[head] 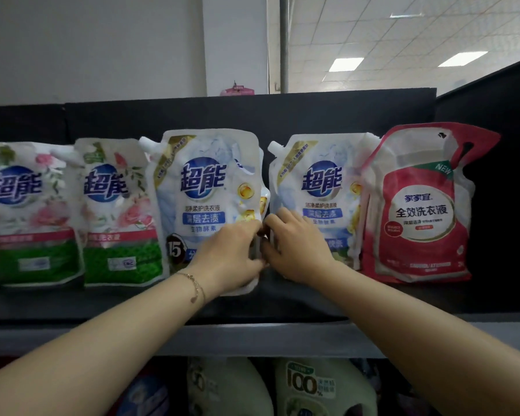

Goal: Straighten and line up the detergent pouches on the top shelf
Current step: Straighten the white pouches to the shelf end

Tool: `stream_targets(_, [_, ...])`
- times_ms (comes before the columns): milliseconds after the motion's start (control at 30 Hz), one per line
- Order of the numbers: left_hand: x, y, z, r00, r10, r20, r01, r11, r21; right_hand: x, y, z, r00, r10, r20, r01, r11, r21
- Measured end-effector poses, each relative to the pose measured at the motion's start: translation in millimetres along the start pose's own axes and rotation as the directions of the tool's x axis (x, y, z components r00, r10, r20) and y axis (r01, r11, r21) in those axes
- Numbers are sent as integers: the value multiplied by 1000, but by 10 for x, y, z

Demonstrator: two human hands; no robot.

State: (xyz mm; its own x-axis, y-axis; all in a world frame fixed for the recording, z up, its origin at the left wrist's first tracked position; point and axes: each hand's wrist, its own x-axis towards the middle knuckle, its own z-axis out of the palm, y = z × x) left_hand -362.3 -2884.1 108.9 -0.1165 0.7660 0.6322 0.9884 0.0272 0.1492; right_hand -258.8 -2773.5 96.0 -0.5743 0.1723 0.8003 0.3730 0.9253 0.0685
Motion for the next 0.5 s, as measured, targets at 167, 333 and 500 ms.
stream_targets(167, [-280,-532,-287,972,-72,-224,99,989,112,221,-366,120,867,452,209,-493,719,489])
stream_targets(333, [-359,-987,-330,939,-243,-242,229,970,-86,302,-381,228,721,650,239,-630,471,618])
stream_targets(500, [-300,-1089,-133,972,-181,-151,158,975,-154,328,-395,218,664,728,172,-676,487,553])
